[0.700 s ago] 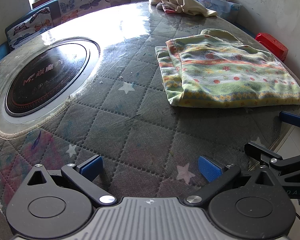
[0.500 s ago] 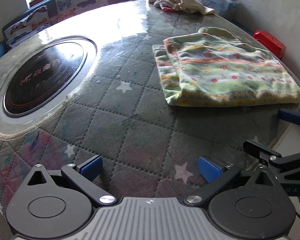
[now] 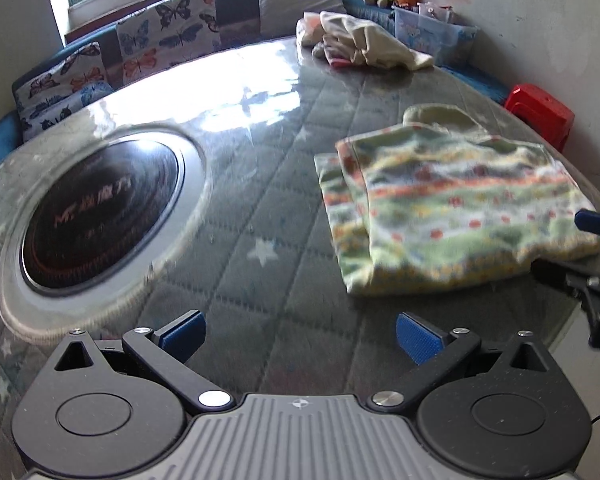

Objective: Fold clothes
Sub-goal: 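Reach the right gripper to the blanket's folded edge and grasp it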

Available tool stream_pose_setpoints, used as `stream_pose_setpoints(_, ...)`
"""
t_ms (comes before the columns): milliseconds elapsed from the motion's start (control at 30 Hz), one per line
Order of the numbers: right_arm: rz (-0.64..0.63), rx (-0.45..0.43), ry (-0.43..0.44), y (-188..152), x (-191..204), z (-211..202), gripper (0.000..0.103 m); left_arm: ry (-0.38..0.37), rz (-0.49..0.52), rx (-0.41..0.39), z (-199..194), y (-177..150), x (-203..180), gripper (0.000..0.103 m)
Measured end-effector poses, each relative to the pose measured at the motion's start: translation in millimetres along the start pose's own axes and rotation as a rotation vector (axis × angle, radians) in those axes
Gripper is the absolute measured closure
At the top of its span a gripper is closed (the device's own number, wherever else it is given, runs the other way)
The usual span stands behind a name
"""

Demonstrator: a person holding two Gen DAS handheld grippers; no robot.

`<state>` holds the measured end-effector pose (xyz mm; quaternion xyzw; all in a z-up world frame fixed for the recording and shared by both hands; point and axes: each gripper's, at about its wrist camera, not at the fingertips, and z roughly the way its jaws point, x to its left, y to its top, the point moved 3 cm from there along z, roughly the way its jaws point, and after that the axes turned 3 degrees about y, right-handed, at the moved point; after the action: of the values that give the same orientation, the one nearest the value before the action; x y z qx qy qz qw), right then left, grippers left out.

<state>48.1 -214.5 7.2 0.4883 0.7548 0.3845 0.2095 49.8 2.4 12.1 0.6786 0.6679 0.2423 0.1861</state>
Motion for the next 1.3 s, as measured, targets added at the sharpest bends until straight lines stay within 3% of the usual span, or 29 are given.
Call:
stream_pose_setpoints(200,0.037,0.009,-0.018,26.6,-30.2,22.4,0.03,-0.006,0.002,-0.026,3.4,16.5,-2.5,0.0)
stream_pose_setpoints(500,0.085,0.037,-0.016,55.0,-58.3,56.6,0.045,0.005,-0.01,-0.003,15.2,23.0,-0.9,0.0)
stream_pose_setpoints(933,0.217,0.1,-0.087,88.2,-98.5,134.4,0.054,0.01,-0.024,0.017,25.0,26.6,4.1,0.0)
stream_pose_setpoints(1300,0.264,0.139,-0.11,87.2,-108.9,171.0,0.054,-0.01,-0.027,0.038,26.5,25.9,1.5,0.0)
